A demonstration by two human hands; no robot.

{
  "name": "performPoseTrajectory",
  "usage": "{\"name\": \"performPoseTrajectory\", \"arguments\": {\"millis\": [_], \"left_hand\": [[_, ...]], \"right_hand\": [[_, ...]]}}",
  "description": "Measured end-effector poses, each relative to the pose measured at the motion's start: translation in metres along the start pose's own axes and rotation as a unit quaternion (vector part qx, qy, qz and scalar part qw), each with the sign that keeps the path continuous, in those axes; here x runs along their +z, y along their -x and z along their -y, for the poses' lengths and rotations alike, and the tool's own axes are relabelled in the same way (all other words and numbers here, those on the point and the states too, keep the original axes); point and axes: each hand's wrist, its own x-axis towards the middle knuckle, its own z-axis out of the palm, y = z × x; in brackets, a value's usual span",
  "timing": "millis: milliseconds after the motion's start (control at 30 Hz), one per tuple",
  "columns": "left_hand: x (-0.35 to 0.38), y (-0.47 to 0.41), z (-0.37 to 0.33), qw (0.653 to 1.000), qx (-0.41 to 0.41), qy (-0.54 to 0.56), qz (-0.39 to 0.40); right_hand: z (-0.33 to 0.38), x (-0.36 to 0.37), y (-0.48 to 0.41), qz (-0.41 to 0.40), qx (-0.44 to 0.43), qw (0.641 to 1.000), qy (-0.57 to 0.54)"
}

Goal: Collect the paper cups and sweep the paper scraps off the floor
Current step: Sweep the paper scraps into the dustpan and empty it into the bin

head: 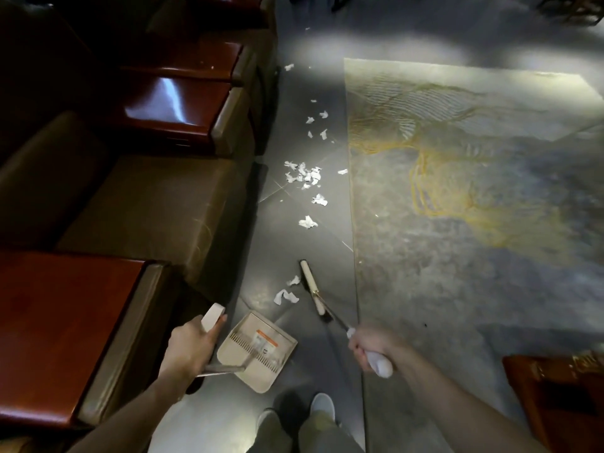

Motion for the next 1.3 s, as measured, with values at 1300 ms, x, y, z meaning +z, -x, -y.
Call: {"name": "performPoseTrajectory", "arguments": {"millis": [1300], "left_hand": [[-0.020, -0.134, -0.124, 0.998, 0.022, 0.058, 0.024]], "right_hand": [[0.166, -0.027, 0.014, 0.072, 0.047, 0.995, 0.049]]}}
